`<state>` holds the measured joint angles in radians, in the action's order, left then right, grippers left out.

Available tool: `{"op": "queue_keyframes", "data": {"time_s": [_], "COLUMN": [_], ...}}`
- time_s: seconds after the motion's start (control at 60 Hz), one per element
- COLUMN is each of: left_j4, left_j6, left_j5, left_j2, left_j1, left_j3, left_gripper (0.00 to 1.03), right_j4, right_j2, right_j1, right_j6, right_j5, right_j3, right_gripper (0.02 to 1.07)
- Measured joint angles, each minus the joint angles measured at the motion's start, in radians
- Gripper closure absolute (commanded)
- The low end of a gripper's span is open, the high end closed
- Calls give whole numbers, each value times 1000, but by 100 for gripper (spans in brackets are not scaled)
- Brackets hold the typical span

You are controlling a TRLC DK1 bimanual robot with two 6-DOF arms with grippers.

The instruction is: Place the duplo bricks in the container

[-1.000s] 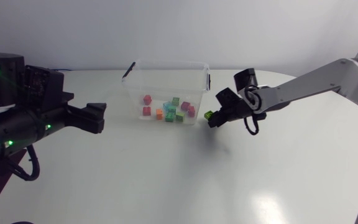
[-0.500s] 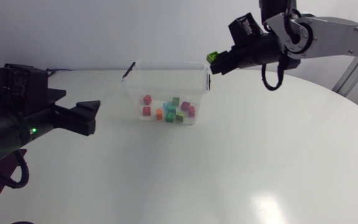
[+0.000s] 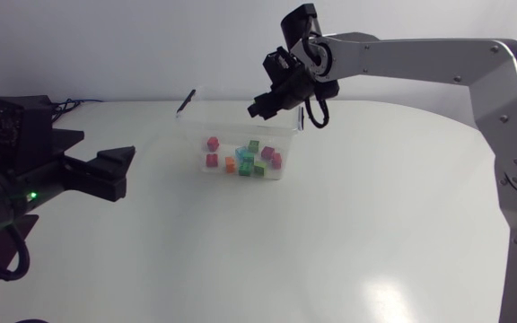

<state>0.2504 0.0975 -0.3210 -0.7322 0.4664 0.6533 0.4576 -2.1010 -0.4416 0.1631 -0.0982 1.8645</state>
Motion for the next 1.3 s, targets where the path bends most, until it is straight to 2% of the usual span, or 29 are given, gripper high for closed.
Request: {"op": "queue_keyframes", "data": {"time_s": [0.15, 0.3, 0.55, 1.033, 1.3], "left_j4": [23, 60, 100, 145, 145], "left_j6": [9, 10, 15, 92, 143], "left_j5": [-1, -4, -26, -29, -29], "left_j2": [19, 51, 148, 344, 500], "left_j1": [0, 0, -6, -156, -235], "left_j3": [0, 3, 15, 11, -85], "left_gripper": [5, 5, 5, 5, 5], "right_j4": [11, 10, -5, -51, -96], "right_j2": [69, 250, 652, 1133, 1349], "right_j1": [-14, -23, -6, 264, 351], "right_j6": [-4, -4, -6, 51, 77], "right_j5": [22, 37, 101, 129, 130], "right_j3": [2, -32, -283, -797, -1018], "right_gripper": [6, 6, 6, 6, 6]}}
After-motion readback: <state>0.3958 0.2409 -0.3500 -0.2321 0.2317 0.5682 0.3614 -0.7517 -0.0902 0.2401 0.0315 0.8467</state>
